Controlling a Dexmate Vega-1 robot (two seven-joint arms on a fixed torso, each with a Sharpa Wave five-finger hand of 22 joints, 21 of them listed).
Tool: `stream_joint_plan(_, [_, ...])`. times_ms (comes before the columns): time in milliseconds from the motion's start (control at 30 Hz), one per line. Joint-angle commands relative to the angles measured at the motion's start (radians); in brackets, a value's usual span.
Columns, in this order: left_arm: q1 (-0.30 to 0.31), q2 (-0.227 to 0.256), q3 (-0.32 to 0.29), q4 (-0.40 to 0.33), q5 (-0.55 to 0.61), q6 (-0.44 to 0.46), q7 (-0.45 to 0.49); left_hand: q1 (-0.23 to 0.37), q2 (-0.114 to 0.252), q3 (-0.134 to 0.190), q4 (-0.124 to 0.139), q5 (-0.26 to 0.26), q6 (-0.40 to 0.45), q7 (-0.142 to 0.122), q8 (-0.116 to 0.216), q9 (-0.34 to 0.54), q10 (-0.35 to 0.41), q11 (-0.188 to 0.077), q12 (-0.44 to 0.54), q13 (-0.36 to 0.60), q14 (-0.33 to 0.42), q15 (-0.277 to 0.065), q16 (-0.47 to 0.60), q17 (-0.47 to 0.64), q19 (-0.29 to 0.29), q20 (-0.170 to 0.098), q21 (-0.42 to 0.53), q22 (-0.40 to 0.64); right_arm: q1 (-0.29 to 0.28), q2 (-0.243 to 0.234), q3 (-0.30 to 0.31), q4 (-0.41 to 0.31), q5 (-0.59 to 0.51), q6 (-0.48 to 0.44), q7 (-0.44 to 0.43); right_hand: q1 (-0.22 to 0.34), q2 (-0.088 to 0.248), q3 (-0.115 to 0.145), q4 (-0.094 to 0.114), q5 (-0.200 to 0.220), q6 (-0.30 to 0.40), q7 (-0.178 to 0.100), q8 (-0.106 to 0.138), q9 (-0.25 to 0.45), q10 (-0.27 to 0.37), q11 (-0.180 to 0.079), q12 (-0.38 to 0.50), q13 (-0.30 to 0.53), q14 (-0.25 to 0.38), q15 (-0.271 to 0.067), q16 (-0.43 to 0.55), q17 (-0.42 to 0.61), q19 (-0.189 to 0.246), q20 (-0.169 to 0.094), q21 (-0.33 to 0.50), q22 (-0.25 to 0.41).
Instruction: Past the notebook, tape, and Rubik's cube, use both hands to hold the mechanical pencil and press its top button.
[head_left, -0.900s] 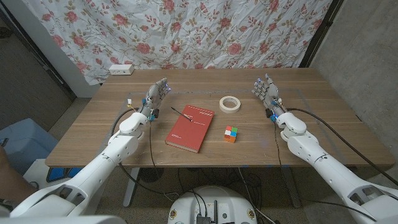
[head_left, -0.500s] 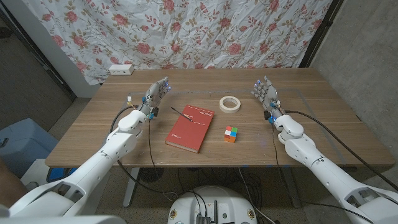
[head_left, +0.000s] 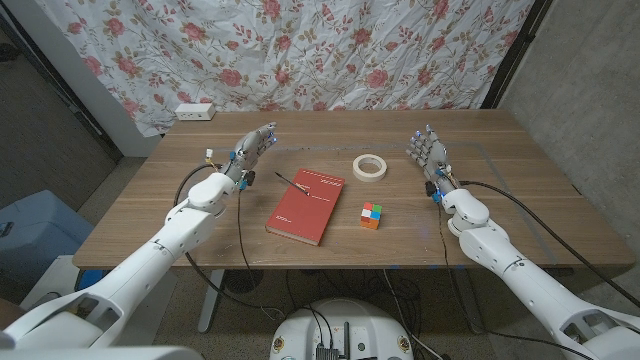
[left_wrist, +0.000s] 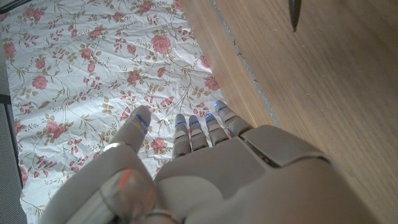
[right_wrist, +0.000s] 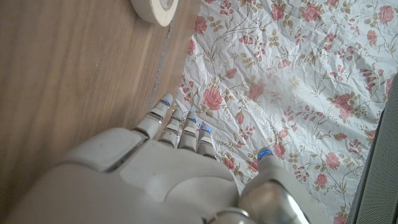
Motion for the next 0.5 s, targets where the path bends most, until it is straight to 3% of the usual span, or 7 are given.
stream_joint_plan(33, [0.005, 0.075, 0.014, -0.063, 0.048, 0.021, -0.05, 0.007, -0.031, -0.014, -0.015, -0.004, 0.021, -0.013, 0.003, 0.003, 0.017, -0.014, 0.001, 0.003, 0.007, -0.081, 0.0, 0.004, 0.013, -0.037, 0.0, 0.001, -0.03, -0.025, 0.012, -0.026, -0.003, 0.001, -0.005, 0.0, 0.009, 0.008, -0.001, 0.005, 0.01, 0.003, 0.009, 0.003, 0.005, 0.003, 0.003, 0.002, 0.007, 0.002, 0.003, -0.001, 0.006, -0.005, 0.007, 0.004])
stream_joint_plan(267, [0.018, 0.117, 0.01, -0.116, 0.088, 0.038, -0.036, 0.034, -0.05, -0.018, -0.03, -0.001, 0.059, -0.034, 0.011, 0.003, 0.035, -0.033, -0.003, 0.003, 0.003, -0.095, -0.003, 0.004, 0.011, -0.045, -0.005, 0.0, -0.046, -0.036, 0.02, -0.044, 0.001, 0.006, -0.003, 0.001, 0.01, 0.01, -0.003, 0.005, 0.011, 0.005, 0.009, 0.003, 0.006, 0.002, 0.004, 0.001, 0.007, 0.001, 0.003, -0.005, 0.005, -0.005, 0.007, 0.003])
stream_joint_plan(500, [0.026, 0.209, 0.012, -0.232, 0.167, 0.148, -0.011, 0.074, -0.063, -0.016, -0.036, -0.001, 0.095, -0.047, 0.02, 0.003, 0.065, -0.049, 0.0, 0.003, 0.012, -0.1, -0.001, 0.004, 0.017, -0.049, -0.005, -0.001, -0.048, -0.048, 0.025, -0.049, 0.002, 0.003, 0.004, 0.002, 0.011, 0.011, -0.004, 0.005, 0.011, 0.005, 0.009, 0.003, 0.007, 0.003, 0.003, 0.001, 0.007, -0.001, 0.002, -0.008, 0.005, -0.005, 0.007, 0.003])
